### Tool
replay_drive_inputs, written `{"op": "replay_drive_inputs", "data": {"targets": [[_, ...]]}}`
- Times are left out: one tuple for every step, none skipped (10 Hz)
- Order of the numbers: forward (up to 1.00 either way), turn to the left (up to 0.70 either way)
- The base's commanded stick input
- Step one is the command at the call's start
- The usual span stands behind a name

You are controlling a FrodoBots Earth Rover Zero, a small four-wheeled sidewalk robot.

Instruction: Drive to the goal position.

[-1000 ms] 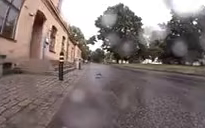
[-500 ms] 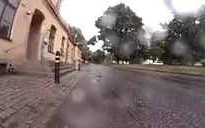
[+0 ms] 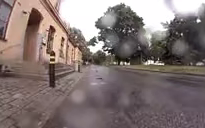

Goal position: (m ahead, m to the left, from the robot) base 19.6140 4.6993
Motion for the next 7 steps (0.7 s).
{"op": "replay_drive_inputs", "data": {"targets": [[0.85,0.00],[0.85,0.00],[0.85,0.00],[0.85,0.00],[0.85,0.00],[0.85,0.00],[0.85,0.00]]}}
